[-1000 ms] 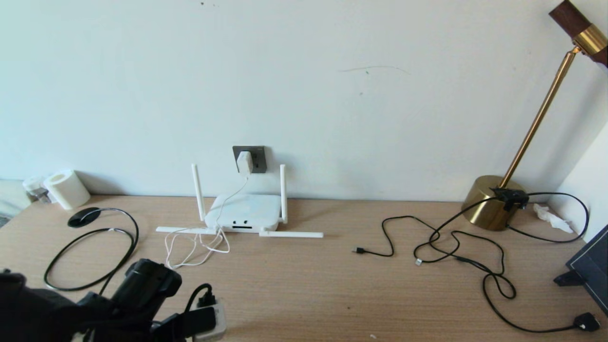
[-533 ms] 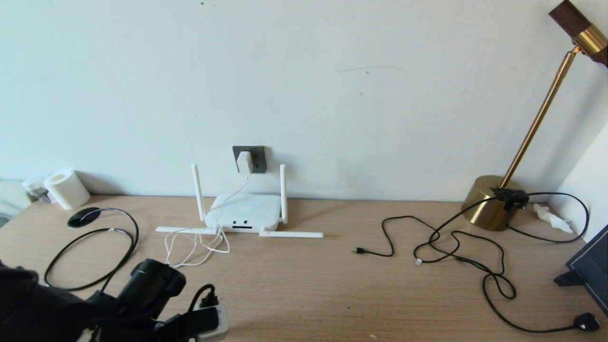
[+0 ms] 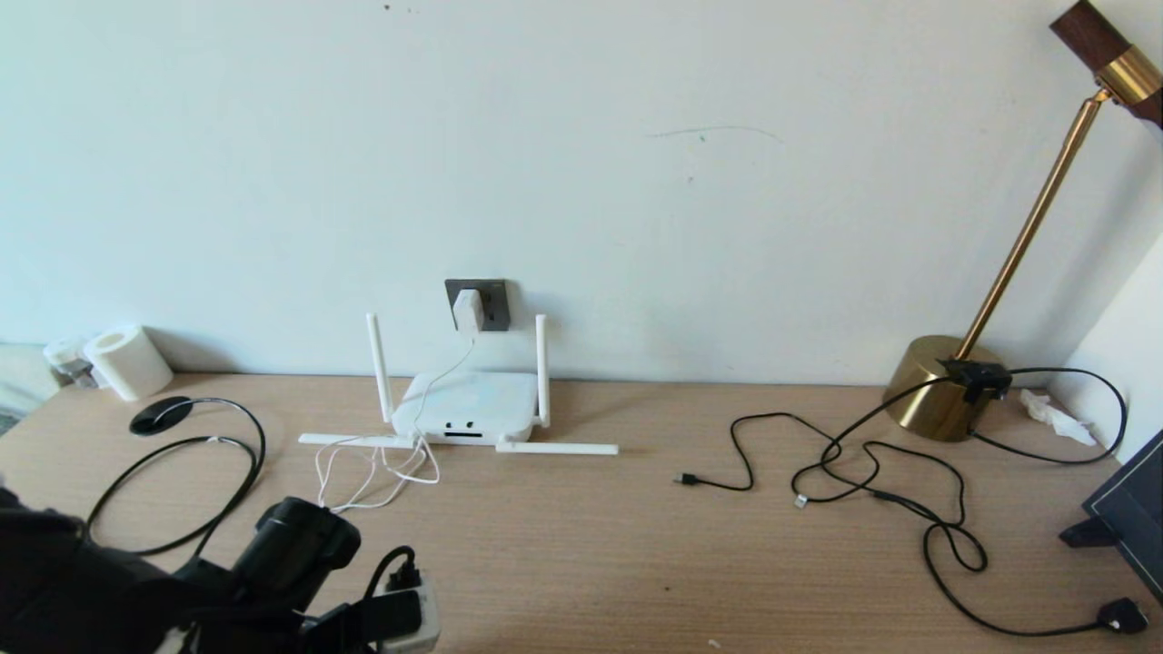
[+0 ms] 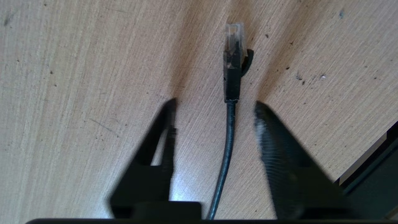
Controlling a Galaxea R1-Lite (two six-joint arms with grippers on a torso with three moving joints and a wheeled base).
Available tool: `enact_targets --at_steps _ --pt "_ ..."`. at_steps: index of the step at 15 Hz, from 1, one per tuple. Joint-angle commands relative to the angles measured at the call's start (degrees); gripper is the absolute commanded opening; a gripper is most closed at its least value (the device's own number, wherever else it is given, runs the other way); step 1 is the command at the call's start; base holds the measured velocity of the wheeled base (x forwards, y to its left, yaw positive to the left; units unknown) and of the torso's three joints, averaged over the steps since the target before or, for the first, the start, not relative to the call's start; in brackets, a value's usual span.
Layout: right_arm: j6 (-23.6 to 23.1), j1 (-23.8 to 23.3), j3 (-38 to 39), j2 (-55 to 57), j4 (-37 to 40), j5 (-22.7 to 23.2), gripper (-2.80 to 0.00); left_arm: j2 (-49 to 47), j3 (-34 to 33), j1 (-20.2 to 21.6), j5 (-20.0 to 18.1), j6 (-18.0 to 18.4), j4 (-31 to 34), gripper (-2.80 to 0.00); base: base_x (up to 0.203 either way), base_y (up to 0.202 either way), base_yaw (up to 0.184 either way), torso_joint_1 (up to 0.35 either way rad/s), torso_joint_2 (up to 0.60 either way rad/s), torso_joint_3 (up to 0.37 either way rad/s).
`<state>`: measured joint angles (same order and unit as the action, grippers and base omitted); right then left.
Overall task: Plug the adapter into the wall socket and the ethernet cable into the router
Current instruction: Pick up cable
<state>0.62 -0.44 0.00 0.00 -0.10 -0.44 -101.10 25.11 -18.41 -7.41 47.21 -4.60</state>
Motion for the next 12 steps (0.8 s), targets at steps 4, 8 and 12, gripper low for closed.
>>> enact_targets --at_steps 4,8,12 --pt "-0.01 0.0 0.0 0.08 -0.05 0.0 -2.8 -0.07 -2.08 -0.05 -0.06 0.25 0.03 -2.8 0.0 0.0 0.0 0.0 0.0 0.0" --pt "-0.01 0.0 0.0 0.0 0.0 0.0 -2.8 5.31 -1.47 -0.49 -0.01 0.45 -0.03 -2.8 0.0 0.0 0.0 0.0 0.0 0.0" --pt "-0.01 0.0 0.0 0.09 0.01 0.0 -2.8 18.33 4.76 -3.08 0.81 0.67 -0.38 -2.8 0.0 0.0 0.0 0.0 0.0 0.0"
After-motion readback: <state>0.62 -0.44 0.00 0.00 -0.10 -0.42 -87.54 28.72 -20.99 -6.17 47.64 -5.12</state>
